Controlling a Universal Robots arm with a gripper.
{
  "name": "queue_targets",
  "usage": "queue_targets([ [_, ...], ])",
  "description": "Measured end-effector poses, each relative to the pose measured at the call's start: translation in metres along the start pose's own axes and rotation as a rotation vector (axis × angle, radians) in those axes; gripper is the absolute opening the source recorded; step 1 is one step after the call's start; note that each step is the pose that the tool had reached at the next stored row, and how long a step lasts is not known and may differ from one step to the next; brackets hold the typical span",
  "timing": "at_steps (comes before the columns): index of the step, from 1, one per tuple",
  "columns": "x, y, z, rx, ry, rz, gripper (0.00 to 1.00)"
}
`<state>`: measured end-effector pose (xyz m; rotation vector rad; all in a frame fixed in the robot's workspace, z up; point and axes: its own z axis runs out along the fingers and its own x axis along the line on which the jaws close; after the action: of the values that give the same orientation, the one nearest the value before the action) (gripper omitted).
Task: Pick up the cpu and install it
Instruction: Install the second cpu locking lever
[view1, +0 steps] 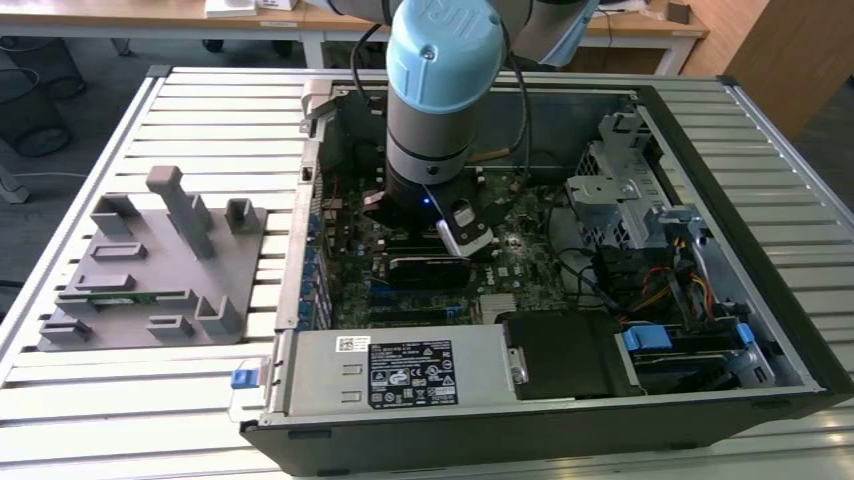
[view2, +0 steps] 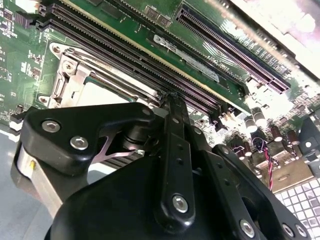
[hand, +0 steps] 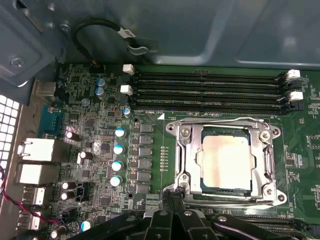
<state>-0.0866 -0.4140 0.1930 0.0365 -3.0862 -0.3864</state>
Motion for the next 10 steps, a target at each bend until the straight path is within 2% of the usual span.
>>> queue_targets([
  [10, 0.0024, 0.0011, 0.0016, -0.0092, -0.0003, 0.0, 0.11],
])
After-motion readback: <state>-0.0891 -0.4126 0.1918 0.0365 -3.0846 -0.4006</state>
